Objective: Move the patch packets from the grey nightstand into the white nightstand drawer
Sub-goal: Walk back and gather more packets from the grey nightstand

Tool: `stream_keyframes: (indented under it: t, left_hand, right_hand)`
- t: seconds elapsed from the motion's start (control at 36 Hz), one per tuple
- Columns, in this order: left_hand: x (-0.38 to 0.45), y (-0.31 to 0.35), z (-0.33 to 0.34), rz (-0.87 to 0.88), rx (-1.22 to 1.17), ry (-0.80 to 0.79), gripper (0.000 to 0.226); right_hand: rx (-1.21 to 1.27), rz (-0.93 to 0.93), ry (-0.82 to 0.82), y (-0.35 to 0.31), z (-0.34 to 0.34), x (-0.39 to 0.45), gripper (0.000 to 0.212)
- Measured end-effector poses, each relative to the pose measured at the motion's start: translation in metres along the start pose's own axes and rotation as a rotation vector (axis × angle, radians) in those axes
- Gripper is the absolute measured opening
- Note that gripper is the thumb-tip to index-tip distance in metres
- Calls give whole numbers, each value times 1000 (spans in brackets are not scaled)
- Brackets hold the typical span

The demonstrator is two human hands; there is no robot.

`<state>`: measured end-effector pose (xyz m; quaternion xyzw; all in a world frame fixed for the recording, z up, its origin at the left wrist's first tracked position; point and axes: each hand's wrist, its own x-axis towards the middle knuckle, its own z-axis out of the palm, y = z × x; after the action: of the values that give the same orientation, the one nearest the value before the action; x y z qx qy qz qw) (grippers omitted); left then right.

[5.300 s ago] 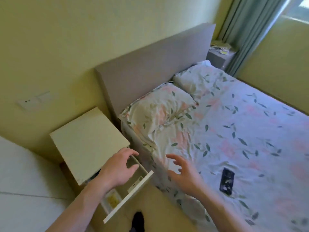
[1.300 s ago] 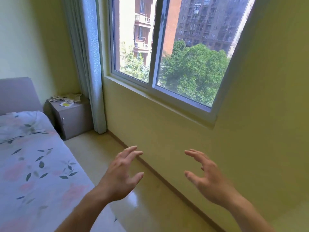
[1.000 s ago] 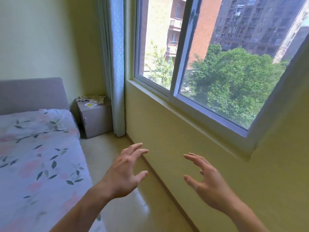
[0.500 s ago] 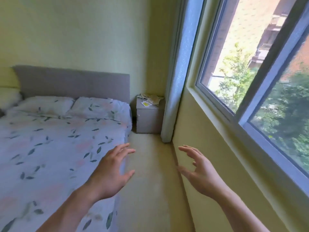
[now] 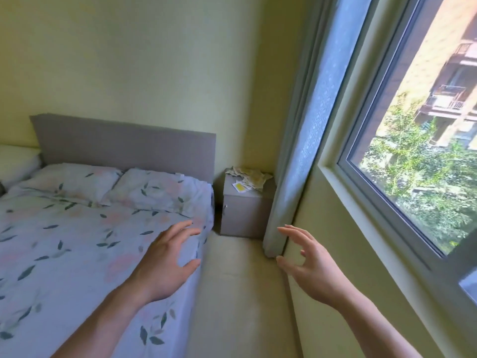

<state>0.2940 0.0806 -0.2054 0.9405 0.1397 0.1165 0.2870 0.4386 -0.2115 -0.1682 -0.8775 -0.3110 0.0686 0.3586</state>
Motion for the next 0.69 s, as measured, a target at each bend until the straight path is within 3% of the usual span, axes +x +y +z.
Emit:
stream_keyframes:
  t: [0.25, 0.69]
  left_hand:
    - [166, 13, 28, 136, -57, -65, 53]
    - [453, -49, 57, 5, -19, -83, 50]
  right_hand:
    - [61, 106, 42, 53, -10, 125, 57]
    - [168, 137, -70, 164, 7, 442, 58]
